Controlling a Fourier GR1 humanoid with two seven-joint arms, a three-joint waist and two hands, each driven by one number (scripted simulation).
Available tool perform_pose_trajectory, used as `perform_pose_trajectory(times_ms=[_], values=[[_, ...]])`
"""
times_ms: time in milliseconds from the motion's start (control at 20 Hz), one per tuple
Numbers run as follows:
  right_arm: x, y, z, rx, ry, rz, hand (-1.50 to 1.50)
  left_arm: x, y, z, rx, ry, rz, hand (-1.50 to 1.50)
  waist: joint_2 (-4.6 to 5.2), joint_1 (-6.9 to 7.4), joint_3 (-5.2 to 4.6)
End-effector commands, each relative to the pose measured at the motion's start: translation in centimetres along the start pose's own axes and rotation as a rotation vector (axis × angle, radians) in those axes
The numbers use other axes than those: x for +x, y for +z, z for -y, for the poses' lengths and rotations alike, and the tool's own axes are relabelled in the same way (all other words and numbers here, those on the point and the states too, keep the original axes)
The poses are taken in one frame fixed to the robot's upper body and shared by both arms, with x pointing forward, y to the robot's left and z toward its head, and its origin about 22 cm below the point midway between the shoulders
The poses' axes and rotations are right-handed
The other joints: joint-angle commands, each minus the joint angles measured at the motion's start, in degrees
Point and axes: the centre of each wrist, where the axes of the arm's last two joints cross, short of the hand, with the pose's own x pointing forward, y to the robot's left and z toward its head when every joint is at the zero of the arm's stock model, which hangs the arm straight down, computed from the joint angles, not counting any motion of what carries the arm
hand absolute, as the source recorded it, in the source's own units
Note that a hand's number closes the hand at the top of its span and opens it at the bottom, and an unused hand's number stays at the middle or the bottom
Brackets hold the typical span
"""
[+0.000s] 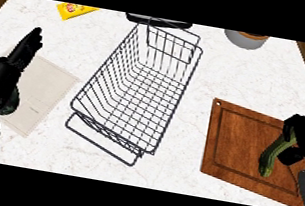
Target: Pick the squash from the cutting board and place it in the basket
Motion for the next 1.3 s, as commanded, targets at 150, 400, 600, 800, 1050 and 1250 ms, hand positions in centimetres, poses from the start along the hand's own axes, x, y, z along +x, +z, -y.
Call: perform_pose_trajectory(times_ms=[150,400,600,800,1050,1250], values=[[5.3,1.9,5.3,-0.419,-0.454,0.084,1.50,0.4,0.0,-0.7,0.015,0.007,0.009,0.00,-0.14,-0.03,0.59],[8.6,5.4,12.6,-0.495,-0.620,0.300,1.50,-0.1,0.6,0.3,-0.003,0.003,0.000,0.00,0.11,0.80,0.51],[10.8,10.2,17.0,-0.526,-0.630,0.357,1.50,-0.2,0.9,-0.4,-0.020,-0.002,0.010,0.00,0.54,1.96,0.52],[14.7,13.1,21.9,-0.468,-0.646,0.432,1.50,0.5,-0.9,-0.2,-0.047,0.021,0.016,0.00,0.80,2.39,0.49],[21.4,15.1,24.9,-0.394,-0.659,0.413,1.50,-0.1,-0.2,0.8,-0.047,0.014,0.026,0.00,1.12,3.60,0.49],[25.2,15.5,27.8,-0.327,-0.641,0.418,1.50,0.8,-1.1,0.1,-0.059,0.016,0.040,0.00,1.18,3.61,0.54]])
